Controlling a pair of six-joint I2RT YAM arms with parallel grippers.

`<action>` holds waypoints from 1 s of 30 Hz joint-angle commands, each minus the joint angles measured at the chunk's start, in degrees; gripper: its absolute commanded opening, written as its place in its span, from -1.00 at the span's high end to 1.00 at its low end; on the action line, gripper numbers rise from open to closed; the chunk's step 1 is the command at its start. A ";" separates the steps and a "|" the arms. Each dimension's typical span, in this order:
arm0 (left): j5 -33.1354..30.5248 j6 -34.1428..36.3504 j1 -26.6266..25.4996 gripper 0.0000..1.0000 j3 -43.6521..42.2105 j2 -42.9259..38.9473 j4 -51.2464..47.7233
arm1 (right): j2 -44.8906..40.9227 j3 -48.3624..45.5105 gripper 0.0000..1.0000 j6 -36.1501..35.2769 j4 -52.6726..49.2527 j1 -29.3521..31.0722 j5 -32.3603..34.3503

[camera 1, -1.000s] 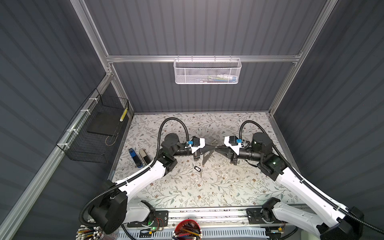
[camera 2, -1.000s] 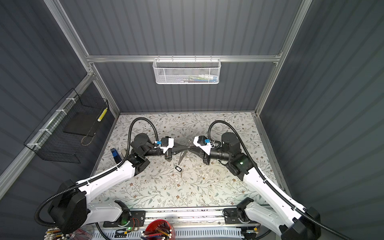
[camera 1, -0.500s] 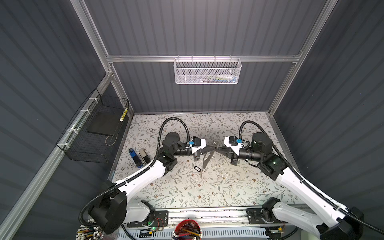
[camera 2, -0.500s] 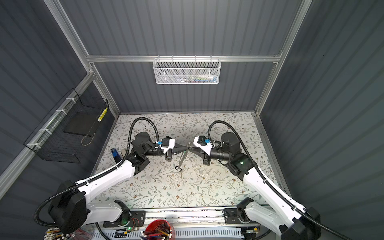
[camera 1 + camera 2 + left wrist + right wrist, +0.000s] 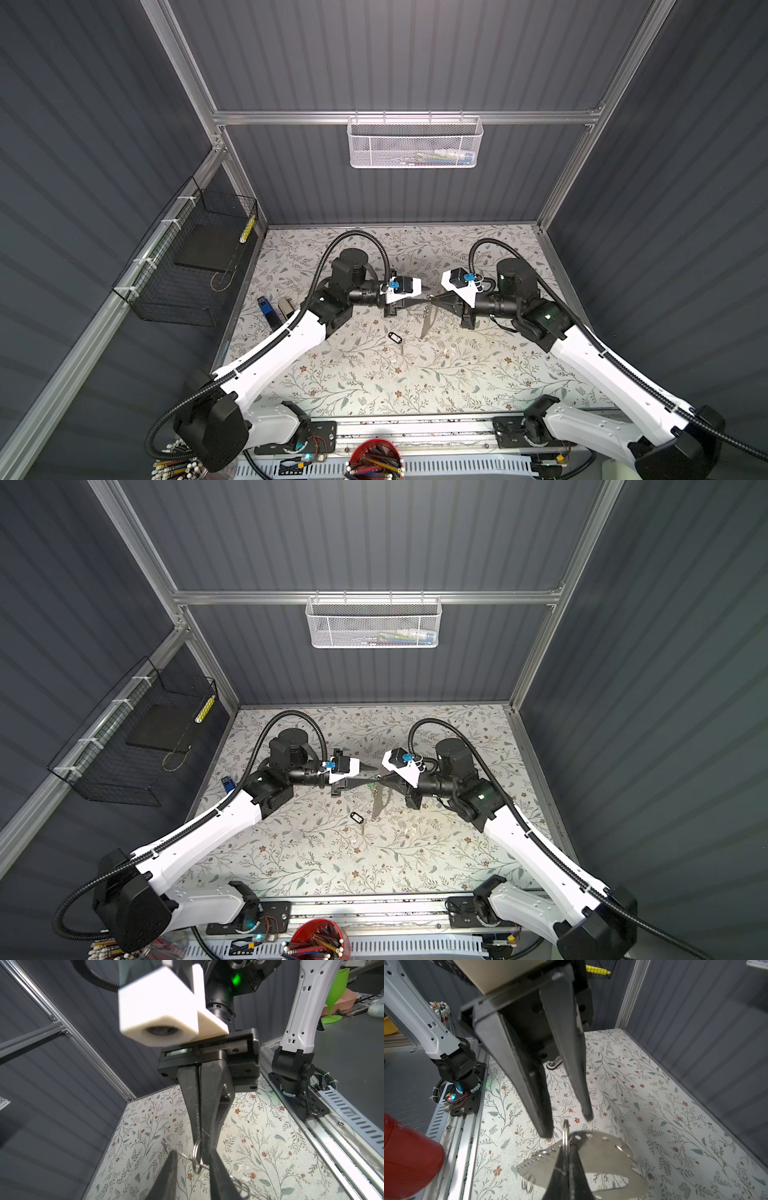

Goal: Put the keys on the keyring

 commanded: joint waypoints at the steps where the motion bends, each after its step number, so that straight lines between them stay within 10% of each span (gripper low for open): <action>1: -4.36 9.75 -0.18 0.34 2.36 -1.35 -14.33 | 0.43 1.99 1.00 -1.53 -6.53 0.00 1.76; 30: -8.57 10.04 -4.71 0.44 1.60 2.85 -11.97 | 8.94 8.59 1.00 -3.22 -18.02 0.86 3.01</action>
